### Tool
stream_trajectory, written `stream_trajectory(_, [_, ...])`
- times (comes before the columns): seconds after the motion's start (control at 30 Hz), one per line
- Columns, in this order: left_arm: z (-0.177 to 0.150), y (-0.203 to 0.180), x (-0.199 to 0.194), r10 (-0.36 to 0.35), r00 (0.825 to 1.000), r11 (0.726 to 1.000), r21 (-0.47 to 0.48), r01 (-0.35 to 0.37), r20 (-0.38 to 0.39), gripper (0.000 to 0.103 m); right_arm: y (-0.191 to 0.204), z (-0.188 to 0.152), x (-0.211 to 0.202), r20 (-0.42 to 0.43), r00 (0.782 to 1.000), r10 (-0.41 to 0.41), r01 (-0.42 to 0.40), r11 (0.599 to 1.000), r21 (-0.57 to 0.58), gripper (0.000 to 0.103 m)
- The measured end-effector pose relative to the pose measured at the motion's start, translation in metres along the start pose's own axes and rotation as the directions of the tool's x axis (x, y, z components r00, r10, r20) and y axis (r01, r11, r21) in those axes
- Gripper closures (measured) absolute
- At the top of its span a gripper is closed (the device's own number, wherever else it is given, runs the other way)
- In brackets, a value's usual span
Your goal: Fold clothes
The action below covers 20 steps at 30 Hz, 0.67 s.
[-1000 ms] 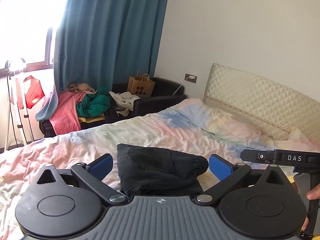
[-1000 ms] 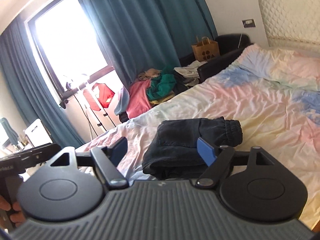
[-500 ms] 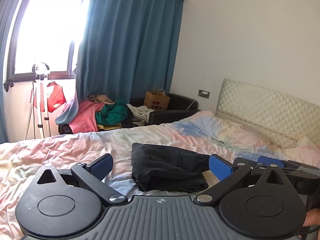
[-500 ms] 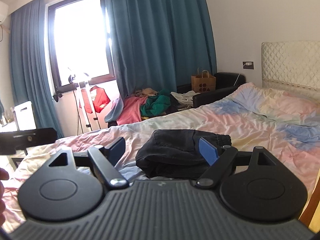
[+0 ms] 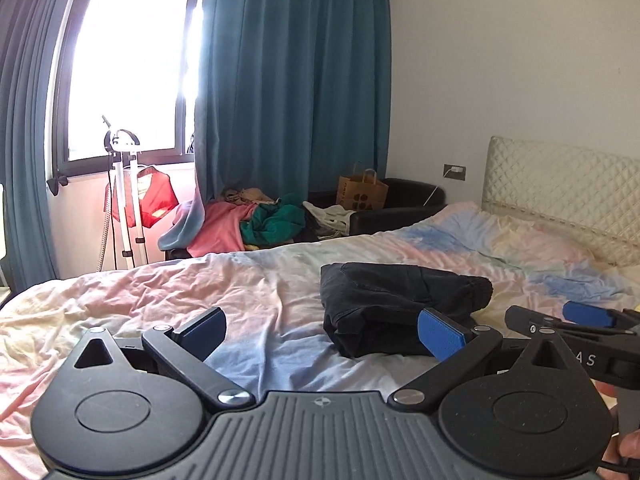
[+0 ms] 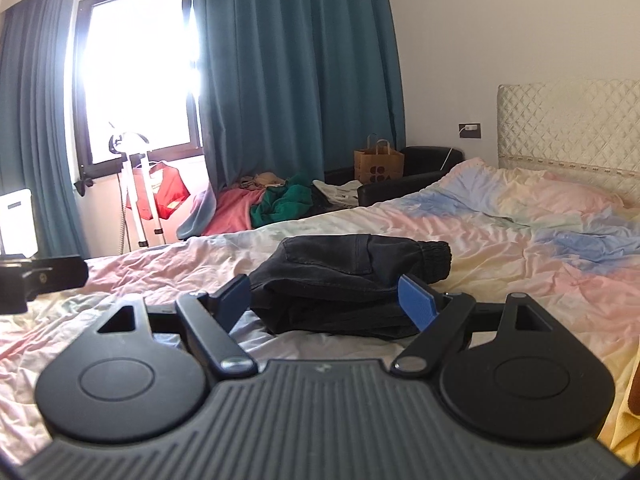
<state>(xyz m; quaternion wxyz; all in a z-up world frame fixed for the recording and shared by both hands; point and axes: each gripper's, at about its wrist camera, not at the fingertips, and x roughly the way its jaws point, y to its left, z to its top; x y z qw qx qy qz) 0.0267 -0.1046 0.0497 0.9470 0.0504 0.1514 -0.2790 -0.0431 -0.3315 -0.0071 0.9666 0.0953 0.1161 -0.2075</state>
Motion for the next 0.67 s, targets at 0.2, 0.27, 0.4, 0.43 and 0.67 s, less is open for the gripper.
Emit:
stream_trajectory(0.2, [-0.011, 0.005, 0.018, 0.025, 0.998, 1.000, -0.015, -0.026, -0.056, 0.000, 0.001, -0.005, 0.003, -0.012, 0.999, -0.029, 0.029, 1.000, -0.007, 0.021])
stream_trajectory(0.27, [-0.014, 0.006, 0.020, 0.036, 0.998, 0.999, -0.017, -0.037, -0.058, 0.000, 0.002, -0.006, 0.005, -0.028, 0.999, -0.028, 0.028, 1.000, -0.009, 0.021])
stream_trajectory(0.4, [-0.015, 0.003, 0.021, 0.032, 0.998, 0.999, 0.005, -0.032, -0.062, 0.000, 0.003, -0.008, 0.007, -0.048, 0.998, -0.028, 0.027, 1.000, -0.012, 0.021])
stream_trajectory(0.43, [-0.015, 0.002, 0.021, 0.032, 0.998, 0.999, 0.008, -0.032, -0.059, 0.000, 0.003, -0.008, 0.006, -0.050, 0.998, -0.034, 0.033, 0.999, -0.013, 0.021])
stream_trajectory(0.67, [-0.019, -0.003, 0.017, 0.057, 0.997, 0.998, 0.032, -0.055, -0.044, 0.000, 0.003, -0.008, 0.006, -0.061, 0.997, -0.045, 0.045, 0.999, -0.009, 0.021])
